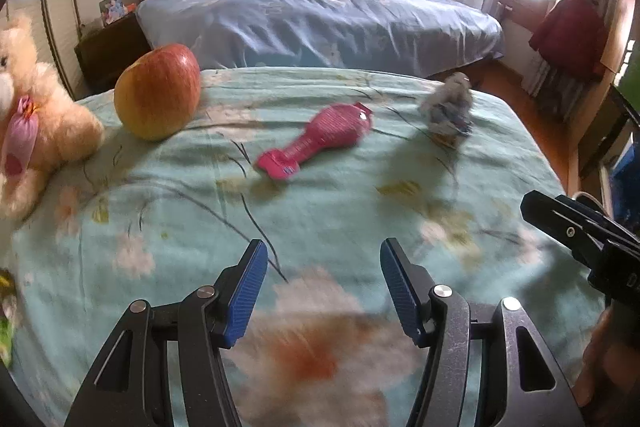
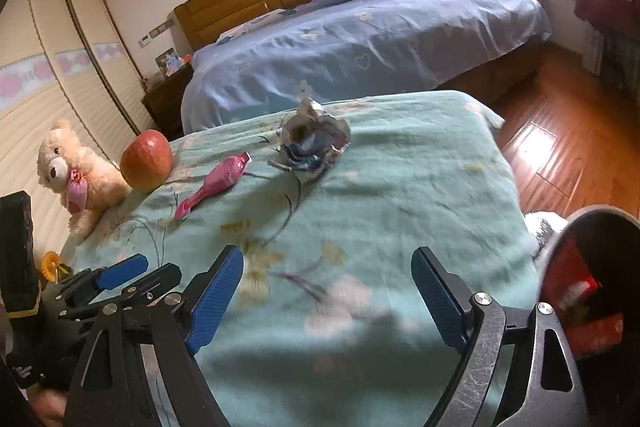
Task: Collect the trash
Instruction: 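Move both open tools back over the bed toward the pink item and foil wrapper, then grasp the crumpled foil wrapper with the right tool while the left tool grasps the pink brush-shaped item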
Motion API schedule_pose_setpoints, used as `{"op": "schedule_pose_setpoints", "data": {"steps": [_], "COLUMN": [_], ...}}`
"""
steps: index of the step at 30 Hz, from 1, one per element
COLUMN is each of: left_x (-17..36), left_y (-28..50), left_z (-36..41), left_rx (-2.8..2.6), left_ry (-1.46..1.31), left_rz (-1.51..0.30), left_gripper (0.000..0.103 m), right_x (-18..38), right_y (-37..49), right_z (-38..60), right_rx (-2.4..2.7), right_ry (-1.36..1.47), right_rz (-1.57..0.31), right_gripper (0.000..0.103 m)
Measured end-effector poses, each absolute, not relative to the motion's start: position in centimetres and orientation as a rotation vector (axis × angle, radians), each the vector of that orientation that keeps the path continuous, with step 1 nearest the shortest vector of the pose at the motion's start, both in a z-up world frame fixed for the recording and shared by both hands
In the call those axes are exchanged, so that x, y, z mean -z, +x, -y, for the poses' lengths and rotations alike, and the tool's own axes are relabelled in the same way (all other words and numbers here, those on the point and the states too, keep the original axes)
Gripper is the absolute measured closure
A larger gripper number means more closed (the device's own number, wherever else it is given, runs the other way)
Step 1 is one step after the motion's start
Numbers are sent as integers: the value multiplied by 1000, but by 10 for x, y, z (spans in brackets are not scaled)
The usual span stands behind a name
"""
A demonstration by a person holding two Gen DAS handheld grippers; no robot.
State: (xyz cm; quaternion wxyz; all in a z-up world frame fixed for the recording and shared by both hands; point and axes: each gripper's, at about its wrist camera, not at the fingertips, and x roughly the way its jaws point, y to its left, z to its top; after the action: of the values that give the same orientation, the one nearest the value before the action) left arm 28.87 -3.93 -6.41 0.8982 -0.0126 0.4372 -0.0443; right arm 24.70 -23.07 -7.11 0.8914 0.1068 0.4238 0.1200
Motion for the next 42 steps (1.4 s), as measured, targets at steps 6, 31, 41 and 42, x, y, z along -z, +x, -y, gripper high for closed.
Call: {"op": "schedule_pose_setpoints", "data": {"steps": [6,31,41,42], "left_x": [70,99,93,91], "left_y": [325,394,367,362], "left_z": [29,45,46,47], "left_rx": [75,134,89,86], "left_ry": [-3,84,-5,-17], "left_rz": [-912,-912,-915,-913], "left_gripper": [45,70,71,71], "right_x": [77,96,90,90], "right_y": [276,337,330,329], "right_z": [218,202,209,212], "right_rx": [-265,-254,-308,-317], "right_ry": [209,171,209,219], "right_rz": [-893,-925,-905,-907], "right_gripper": [16,64,78,79]}}
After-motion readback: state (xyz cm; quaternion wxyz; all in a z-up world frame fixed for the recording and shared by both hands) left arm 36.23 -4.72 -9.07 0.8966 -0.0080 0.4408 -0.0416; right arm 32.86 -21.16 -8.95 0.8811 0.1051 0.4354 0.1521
